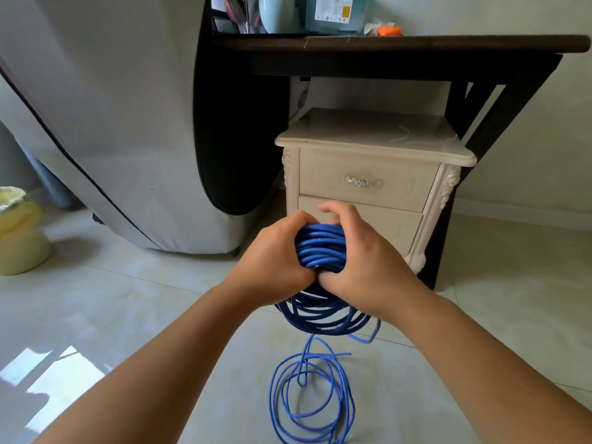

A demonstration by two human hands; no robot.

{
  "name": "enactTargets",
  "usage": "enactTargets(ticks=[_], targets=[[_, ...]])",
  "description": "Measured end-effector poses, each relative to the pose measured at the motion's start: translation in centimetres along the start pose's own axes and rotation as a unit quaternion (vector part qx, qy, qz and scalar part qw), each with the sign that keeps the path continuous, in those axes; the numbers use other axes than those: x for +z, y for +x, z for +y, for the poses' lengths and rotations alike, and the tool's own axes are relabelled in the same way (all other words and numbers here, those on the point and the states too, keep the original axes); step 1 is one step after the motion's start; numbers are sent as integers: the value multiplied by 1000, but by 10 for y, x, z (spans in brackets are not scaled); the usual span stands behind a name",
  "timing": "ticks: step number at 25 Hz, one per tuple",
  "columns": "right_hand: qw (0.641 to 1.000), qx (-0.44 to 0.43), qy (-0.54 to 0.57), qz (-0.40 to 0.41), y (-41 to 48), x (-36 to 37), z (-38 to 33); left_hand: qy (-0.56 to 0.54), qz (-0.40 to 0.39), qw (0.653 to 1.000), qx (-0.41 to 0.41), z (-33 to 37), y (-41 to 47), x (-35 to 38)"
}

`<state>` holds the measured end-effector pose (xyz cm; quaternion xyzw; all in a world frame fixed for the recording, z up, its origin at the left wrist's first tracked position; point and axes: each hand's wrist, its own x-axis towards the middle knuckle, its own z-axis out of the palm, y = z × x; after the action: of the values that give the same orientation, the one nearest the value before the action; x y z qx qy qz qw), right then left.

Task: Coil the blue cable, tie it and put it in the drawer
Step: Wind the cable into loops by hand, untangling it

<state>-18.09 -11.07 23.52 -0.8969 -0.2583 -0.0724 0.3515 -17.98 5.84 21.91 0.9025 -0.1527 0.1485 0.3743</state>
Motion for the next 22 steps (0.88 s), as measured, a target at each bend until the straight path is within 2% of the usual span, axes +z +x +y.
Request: enactTargets(ticks=[4, 9, 11, 14, 17, 19, 20, 22], targets=[[975, 68, 207, -45, 2, -9, 14, -133, 97, 982, -92, 2, 3, -8], [888, 121, 442, -25, 6, -3, 22, -290, 149, 927, -187, 10, 8, -10], [859, 130, 493, -45, 8, -5, 21, -368, 177, 884, -226, 9, 12, -12], [849, 136, 508, -58, 9, 9, 15, -432, 196, 841, -261, 10, 13, -10], [813, 129, 567, 19, 14, 19, 8, -463, 174, 829, -260, 20, 10, -1], [788, 148, 592, 79, 17, 9, 12, -497, 113, 831, -223, 25, 7, 6], [789, 163, 584, 97, 20, 4, 15, -508, 75, 833, -206, 26, 6, 8], [816, 193, 533, 118, 22, -4, 20, -494, 9, 845, -202, 27, 4, 4]])
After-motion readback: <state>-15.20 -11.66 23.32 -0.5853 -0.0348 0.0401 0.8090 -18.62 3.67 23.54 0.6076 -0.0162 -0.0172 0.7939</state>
